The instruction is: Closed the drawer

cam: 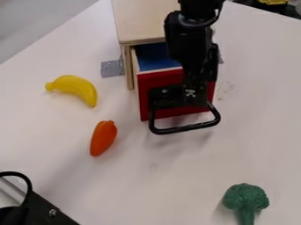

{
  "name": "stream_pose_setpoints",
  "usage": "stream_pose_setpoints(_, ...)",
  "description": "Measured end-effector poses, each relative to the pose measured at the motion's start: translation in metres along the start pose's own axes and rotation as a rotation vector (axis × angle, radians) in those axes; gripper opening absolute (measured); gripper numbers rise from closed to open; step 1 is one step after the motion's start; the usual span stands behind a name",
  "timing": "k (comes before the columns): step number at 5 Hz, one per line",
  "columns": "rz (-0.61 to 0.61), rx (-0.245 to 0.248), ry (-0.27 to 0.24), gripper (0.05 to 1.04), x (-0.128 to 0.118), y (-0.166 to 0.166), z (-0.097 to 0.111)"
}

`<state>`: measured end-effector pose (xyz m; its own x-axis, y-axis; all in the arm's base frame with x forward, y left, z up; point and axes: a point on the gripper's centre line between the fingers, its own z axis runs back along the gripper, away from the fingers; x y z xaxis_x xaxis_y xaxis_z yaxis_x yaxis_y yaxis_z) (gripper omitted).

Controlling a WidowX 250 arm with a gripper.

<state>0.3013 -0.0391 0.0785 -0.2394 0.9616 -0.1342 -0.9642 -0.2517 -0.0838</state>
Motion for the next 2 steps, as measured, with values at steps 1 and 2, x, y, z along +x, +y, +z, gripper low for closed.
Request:
stream_pose_setpoints(1,0.004,0.000,0.001,0.999,0.0036,-0.0025,0.0008)
stream_pose_setpoints(2,0.005,0.001,0.002,0.999,0.0041,-0.0032,0.0006)
